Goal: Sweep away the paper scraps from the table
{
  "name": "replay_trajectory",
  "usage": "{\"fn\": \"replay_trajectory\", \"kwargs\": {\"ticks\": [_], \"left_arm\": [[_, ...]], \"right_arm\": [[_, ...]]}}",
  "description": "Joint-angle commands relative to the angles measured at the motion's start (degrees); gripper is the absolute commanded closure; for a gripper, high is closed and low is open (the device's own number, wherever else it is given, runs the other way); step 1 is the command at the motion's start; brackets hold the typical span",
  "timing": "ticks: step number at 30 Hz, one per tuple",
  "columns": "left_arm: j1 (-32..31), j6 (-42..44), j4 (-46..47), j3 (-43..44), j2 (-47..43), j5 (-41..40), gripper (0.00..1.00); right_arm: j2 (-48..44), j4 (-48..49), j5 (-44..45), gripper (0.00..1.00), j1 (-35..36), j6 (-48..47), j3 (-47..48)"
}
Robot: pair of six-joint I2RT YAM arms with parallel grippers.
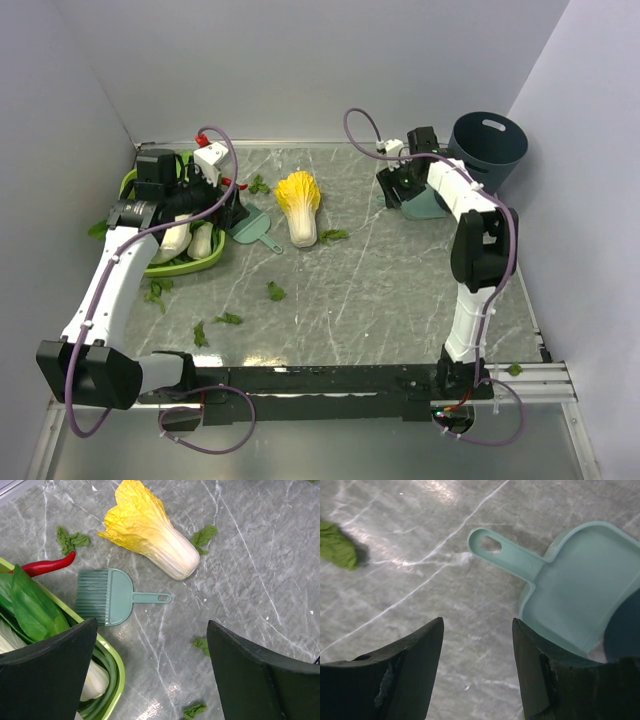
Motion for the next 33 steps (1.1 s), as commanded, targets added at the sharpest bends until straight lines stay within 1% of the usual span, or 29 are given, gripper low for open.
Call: {"fn": "replay_trajectory", "kwargs": {"ticks": [1, 13, 14, 16, 17, 21, 22, 23, 25, 26, 27, 28, 30, 31, 33], "left_arm": [[-0.24, 1.07, 0.46, -0.31, -0.41, -0.8, 0.05], [-0.24, 1.69, 0.38, -0.66, 0.39, -2.21, 0.05], [-0.24, 1.78, 0.29, -0.48, 0.65, -2.12, 0.05], [-0.24, 1.95, 0.11, 0.13, 1.09, -2.21, 0.05], [-0.24, 2.04, 0.11, 0.31, 1.26, -2.38, 0.05], [-0.24, 2.57, -0.42, 1.01, 1.62, -2.12, 0.05], [-0.24, 2.66, -0.42, 1.19, 1.88, -2.12, 0.05], [-0.24, 2.74, -0.24, 1.28, 1.88, -2.04, 0.05], [-0.24, 2.66, -0.07, 1.36, 2.06, -1.95, 0.05], [-0.24, 2.48, 0.11, 1.45, 2.06, -1.77, 0.05], [-0.24, 2.48, 0.2, 1.45, 2.14, -1.68, 0.05], [-0.24, 2.39, 0.28, 1.45, 2.06, -1.6, 0.05], [-0.24, 2.48, 0.72, 1.1, 1.88, -1.24, 0.05], [-0.24, 2.48, 0.64, 0.93, 1.71, -1.16, 0.05], [-0.24, 2.74, 0.64, 0.75, 1.53, -0.89, 0.05]], "right_arm": [[3.55, 0.16, 1.25, 0.38, -1.18, -2.3, 4.77], [11.91, -2.48, 2.92, 0.42, -2.94, -4.77, 11.27], [12.78, -2.66, 2.74, 0.44, -2.85, -5.03, 11.54], [13.4, -3.53, 2.74, 0.46, -2.94, -5.21, 12.07], [13.75, -3.71, 2.83, 0.49, -2.94, -5.38, 12.24], [14.46, -4.32, 3.0, 0.52, -3.02, -5.73, 12.68], [14.98, -5.28, 3.0, 0.54, -2.94, -5.82, 13.12], [15.16, -5.82, 2.92, 0.6, -3.03, -6.0, 13.38], [15.08, -6.87, 2.39, 0.66, -3.03, -6.26, 13.56], [14.81, -7.14, 2.3, 0.72, -2.85, -6.61, 13.39], [14.29, -7.23, 1.87, 0.73, -2.85, -6.96, 12.08], [12.63, -6.88, 1.6, 0.78, -2.85, -7.57, 11.03], [10.69, -5.82, 0.72, 0.83, -2.76, -8.45, 7.26], [8.85, -5.91, 0.46, 0.89, -2.5, -10.03, 6.1], [6.56, -6.26, -0.16, 0.94, -2.06, -11.88, 2.25]]}}
